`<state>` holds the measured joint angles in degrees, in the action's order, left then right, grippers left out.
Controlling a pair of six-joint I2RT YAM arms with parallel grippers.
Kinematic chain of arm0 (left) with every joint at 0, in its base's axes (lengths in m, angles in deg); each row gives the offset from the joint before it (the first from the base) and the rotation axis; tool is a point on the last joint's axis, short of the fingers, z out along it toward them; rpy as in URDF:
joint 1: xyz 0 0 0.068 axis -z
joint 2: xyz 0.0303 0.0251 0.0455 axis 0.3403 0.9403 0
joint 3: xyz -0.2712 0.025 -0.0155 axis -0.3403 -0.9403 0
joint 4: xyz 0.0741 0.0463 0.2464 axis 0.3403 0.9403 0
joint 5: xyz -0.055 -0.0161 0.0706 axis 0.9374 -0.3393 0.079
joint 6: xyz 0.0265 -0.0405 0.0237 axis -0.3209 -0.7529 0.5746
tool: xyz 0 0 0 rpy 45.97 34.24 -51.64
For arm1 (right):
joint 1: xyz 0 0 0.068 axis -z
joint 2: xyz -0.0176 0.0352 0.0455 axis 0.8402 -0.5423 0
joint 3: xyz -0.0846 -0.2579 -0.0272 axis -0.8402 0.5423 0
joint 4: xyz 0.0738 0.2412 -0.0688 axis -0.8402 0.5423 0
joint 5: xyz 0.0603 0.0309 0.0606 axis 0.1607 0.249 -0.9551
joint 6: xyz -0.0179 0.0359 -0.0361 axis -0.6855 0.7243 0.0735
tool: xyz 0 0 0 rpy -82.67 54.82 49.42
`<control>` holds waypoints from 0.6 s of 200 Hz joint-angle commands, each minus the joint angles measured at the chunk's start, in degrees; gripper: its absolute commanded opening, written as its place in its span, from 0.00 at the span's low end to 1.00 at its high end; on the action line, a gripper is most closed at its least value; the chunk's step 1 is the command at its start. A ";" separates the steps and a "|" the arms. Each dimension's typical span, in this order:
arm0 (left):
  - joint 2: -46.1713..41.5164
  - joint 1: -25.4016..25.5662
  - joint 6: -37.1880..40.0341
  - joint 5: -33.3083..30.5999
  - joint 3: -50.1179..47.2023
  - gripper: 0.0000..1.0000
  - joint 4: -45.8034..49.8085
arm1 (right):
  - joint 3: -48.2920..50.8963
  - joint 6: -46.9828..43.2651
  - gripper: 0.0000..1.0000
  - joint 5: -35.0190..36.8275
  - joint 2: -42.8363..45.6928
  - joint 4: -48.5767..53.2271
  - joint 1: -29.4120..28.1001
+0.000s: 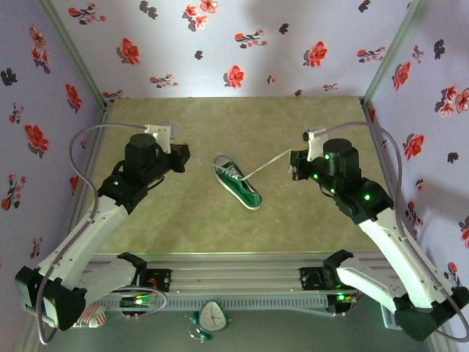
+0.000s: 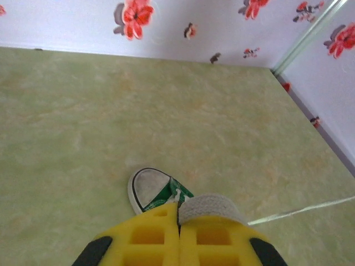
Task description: Tie the shoes
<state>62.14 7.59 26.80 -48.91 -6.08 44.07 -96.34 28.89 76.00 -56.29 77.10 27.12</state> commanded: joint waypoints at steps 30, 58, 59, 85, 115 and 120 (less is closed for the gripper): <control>0.59 0.30 -0.06 2.28 -2.03 0.00 -6.24 | 1.94 1.64 0.00 -3.31 2.31 0.49 -0.04; 2.09 0.38 -0.39 2.28 -2.10 0.00 -7.95 | 2.06 0.89 0.00 -8.75 2.95 -1.22 -0.08; 2.21 0.38 -0.40 2.33 -2.08 0.00 -8.01 | 2.00 0.87 0.00 -9.04 2.97 -1.25 -0.09; 4.46 0.30 -0.84 3.05 -0.77 0.00 -8.93 | 1.34 0.84 0.00 -14.34 2.31 -3.07 -0.08; 6.44 0.38 -1.69 3.60 1.20 0.00 -9.98 | -0.33 1.85 0.00 -19.54 -0.54 -5.74 -0.30; 6.78 0.52 -1.80 3.73 1.56 0.00 -10.09 | -0.77 1.97 0.00 -20.24 -1.21 -6.12 -0.43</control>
<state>67.78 7.65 26.39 -46.59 -7.74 37.15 -94.57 29.44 62.06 -55.19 75.62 27.12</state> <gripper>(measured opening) 0.065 0.063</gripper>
